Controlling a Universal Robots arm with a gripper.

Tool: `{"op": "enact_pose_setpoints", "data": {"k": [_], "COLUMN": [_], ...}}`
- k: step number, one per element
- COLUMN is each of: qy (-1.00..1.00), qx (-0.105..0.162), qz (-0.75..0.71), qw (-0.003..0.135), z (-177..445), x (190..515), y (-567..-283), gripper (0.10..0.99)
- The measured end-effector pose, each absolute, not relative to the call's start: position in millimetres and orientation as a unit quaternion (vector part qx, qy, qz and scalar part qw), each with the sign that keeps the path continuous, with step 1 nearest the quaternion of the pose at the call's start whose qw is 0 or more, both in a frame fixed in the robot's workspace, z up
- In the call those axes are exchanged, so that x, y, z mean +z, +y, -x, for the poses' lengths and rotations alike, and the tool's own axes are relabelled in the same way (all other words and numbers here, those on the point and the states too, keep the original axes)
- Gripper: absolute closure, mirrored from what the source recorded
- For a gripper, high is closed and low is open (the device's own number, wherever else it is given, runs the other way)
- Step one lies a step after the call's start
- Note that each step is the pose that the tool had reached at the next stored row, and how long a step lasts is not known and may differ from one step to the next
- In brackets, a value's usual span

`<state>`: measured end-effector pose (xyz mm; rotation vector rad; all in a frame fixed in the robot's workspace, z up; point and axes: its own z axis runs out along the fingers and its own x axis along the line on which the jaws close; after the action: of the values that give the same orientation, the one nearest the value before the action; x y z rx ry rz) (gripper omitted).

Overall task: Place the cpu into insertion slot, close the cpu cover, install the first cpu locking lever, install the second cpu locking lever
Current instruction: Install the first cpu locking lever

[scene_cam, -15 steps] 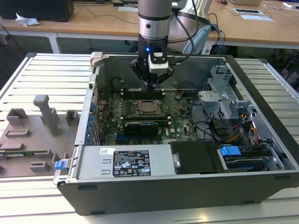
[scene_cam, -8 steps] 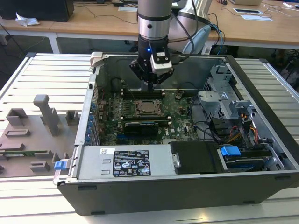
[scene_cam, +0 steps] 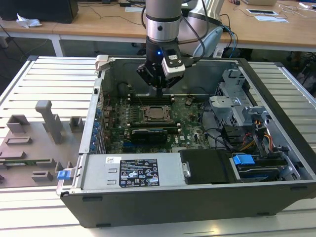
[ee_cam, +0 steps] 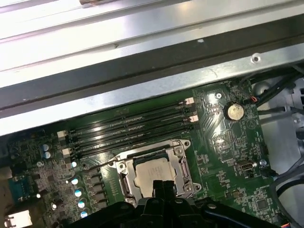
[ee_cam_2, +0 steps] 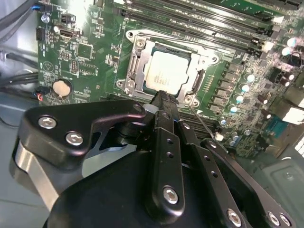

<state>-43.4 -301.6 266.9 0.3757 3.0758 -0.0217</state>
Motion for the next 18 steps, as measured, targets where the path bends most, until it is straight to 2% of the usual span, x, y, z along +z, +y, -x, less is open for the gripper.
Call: {"op": "enact_pose_setpoints", "data": {"k": [18], "qy": [1.0], "qx": [-0.004], "qz": [-0.005], "qw": [0.022], "z": [43.4], "x": [266.9], "y": [-301.6], "gripper": [0.98]}}
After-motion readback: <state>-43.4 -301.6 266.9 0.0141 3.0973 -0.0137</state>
